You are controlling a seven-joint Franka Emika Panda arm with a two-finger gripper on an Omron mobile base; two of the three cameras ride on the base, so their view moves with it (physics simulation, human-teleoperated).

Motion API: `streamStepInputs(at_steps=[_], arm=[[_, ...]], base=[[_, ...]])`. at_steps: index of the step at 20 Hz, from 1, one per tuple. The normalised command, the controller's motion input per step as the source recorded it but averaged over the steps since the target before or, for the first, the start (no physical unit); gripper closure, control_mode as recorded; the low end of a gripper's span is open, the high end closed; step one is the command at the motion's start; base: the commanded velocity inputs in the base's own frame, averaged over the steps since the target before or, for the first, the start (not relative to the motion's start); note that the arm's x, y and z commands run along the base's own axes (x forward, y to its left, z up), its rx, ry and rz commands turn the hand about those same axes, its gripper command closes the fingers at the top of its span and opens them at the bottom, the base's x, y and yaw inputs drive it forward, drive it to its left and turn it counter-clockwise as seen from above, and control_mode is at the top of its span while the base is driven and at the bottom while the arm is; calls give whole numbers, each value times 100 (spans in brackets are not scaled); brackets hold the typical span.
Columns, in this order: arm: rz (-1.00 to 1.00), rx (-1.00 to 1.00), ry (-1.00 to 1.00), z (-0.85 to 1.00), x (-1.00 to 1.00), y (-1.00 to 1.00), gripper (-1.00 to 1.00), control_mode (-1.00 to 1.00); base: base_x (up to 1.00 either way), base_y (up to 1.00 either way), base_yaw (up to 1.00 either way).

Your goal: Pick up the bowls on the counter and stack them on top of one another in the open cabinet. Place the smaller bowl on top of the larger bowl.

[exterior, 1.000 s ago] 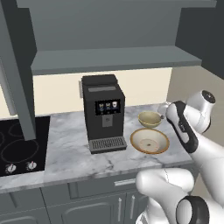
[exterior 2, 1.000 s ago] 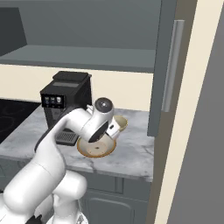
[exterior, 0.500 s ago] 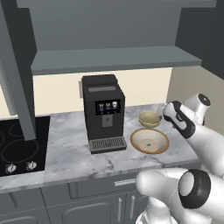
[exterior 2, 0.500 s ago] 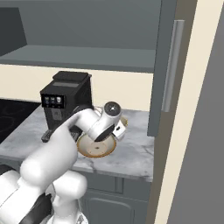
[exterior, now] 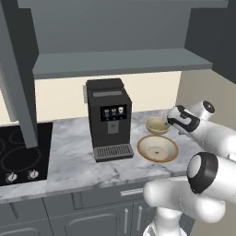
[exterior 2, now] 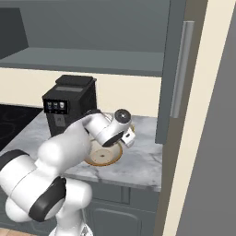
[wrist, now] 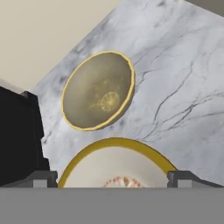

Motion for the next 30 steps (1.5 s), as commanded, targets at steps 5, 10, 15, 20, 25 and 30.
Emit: streamStepInputs(at_steps=[5, 10, 15, 20, 25, 30], arm=[[-1, 0, 0, -21, 40, -10, -100, -100], [-2, 0, 0, -21, 38, -16, -100, -100], [-2, 0, 0, -22, 38, -14, -100, -100], [-2, 0, 0, -25, 35, -6, -100, -100], [0, 0, 0, -29, 22, 0, -100, -100], [0, 0, 0, -28, 22, 0, -100, -100]], base=[[0, 0, 0], [0, 0, 0], [0, 0, 0], [0, 0, 0], [0, 0, 0], [0, 0, 0]])
